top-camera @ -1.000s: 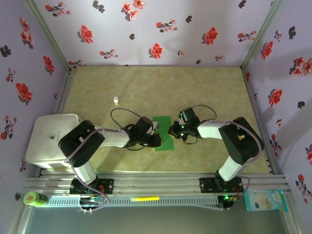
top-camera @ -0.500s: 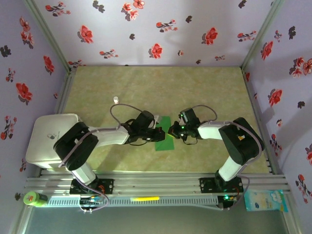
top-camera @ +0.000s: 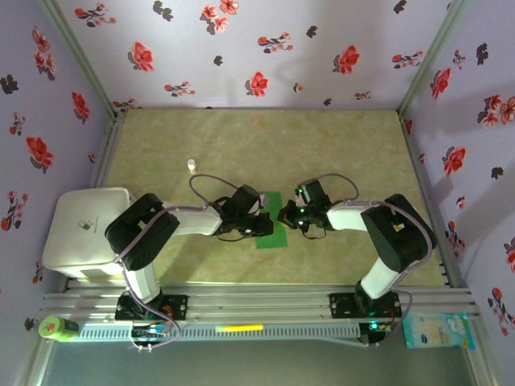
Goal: Fold a paper plane with a square sheet of paper (pick it up from the middle)
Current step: Fold the triangle a second time at the center of the table.
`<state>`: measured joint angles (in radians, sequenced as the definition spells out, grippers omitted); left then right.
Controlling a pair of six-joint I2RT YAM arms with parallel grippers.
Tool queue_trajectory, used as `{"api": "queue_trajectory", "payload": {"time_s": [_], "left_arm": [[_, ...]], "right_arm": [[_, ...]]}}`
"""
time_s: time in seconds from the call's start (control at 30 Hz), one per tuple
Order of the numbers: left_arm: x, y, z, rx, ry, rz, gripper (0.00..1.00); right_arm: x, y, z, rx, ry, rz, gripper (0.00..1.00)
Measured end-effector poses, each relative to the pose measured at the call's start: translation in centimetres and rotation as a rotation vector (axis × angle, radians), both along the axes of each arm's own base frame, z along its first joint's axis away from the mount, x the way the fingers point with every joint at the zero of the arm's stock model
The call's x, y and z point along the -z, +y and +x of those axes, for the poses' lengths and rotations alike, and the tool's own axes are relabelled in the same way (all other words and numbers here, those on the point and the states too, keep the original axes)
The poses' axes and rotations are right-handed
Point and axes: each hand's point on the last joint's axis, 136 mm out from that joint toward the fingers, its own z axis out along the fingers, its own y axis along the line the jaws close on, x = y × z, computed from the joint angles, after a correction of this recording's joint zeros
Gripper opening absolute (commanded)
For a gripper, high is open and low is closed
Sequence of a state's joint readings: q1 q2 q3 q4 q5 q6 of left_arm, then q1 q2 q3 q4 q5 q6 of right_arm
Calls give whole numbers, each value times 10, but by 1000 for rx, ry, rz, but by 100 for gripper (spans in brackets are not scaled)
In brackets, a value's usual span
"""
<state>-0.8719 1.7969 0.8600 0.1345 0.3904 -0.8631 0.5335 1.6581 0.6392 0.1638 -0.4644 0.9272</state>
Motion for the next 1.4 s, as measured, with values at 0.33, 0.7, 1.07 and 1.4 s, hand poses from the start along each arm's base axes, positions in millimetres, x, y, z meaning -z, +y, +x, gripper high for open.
{"api": "queue_trajectory", "payload": {"time_s": [0.33,0.7,1.07,1.4], "left_arm": [[8,-3,3,0,8,11,4],[10,11,-9,-17,-7,-36,5],[11,34,-31,-5,9,-20,5],[9,49,-45,35,25,31,3]], "right_arm": [[0,0,0,0,-3,2,0],[0,2,-4,-12,2,5,0],[1,2,-4,-14,2,4,0],[-1,3,-3,-18,10,0,4]]}}
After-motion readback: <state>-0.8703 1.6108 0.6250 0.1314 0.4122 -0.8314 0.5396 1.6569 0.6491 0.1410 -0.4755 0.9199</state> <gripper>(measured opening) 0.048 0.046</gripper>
